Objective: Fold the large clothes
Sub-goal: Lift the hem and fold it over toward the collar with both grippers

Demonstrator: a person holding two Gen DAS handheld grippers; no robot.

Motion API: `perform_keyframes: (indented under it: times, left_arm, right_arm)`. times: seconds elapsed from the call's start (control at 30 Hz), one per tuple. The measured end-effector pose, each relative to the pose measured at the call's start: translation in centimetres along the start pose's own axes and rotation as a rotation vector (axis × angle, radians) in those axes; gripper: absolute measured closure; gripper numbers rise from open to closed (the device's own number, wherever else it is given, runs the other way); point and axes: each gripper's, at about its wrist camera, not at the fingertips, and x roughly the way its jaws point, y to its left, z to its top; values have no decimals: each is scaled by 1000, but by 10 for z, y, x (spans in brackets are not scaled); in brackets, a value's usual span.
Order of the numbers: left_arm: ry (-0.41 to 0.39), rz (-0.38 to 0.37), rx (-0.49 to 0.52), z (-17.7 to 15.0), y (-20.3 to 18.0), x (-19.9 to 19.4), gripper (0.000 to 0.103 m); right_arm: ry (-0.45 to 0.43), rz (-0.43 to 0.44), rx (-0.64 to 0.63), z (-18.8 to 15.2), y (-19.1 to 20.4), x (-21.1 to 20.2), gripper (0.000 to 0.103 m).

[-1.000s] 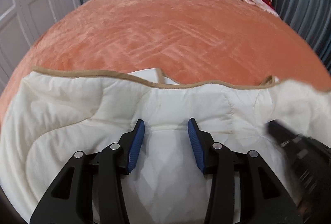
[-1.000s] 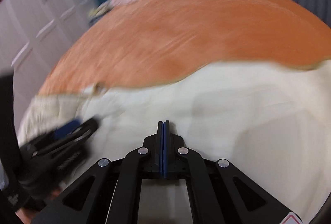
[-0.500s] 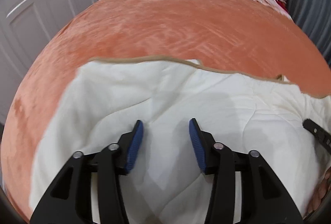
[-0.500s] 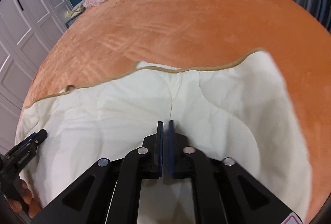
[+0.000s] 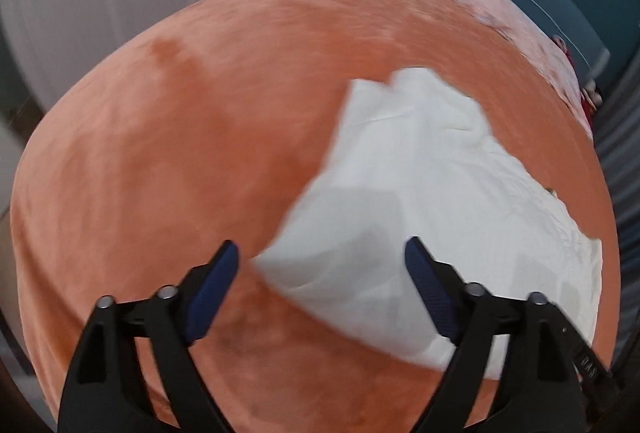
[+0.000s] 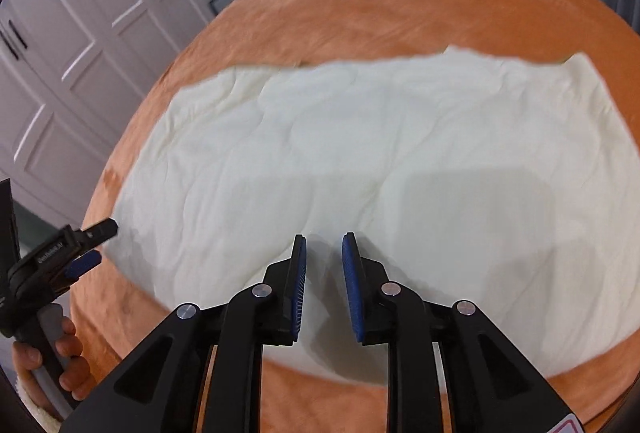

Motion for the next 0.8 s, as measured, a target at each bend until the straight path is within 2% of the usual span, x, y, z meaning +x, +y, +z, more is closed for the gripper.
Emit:
perform_keyframes:
  times: [0.07, 0.13, 0.2, 0.27, 0.4, 0.43, 0.47, 0.53, 0.57, 0.63, 0.73, 0.8]
  left_arm:
    - [53, -31, -62, -3, 15, 11, 19]
    - [123, -106, -152, -8, 31, 29, 19]
    - [127, -145, -205, -11, 37, 35, 13]
    - [122, -152, -208, -10, 33, 36, 7]
    - [154, -211, -183, -9, 15, 46, 7]
    - [158, -217, -178, -9, 8, 48, 10]
    - [160, -230, -170, -10, 3, 47, 28]
    - [168, -240, -147, -10, -5, 42, 49]
    - [156, -239, -135, -8, -7, 36, 65]
    - [125, -248, -108, -4, -8, 17, 80]
    - [95, -327, -116, 0, 0, -14, 86]
    - [73, -355, -94, 0, -1, -36, 87]
  right_arm:
    - [22, -8, -2, -6, 4, 7, 82]
    - [26, -31, -12, -9, 4, 13, 82]
    - [32, -36, -12, -13, 1, 16, 82]
    - [36, -39, -4, -13, 0, 21, 82]
    - [35, -53, 5, -14, 2, 26, 81]
    - [37, -59, 1, -13, 3, 26, 81]
    - [41, -64, -5, -12, 4, 26, 81]
    - [47, -59, -9, -11, 5, 22, 81]
    - [50, -45, -2, -10, 3, 16, 81]
    - [40, -28, 21, -10, -1, 7, 81]
    - [25, -37, 37, -13, -8, -9, 81]
    - [34, -35, 27, -19, -10, -15, 83]
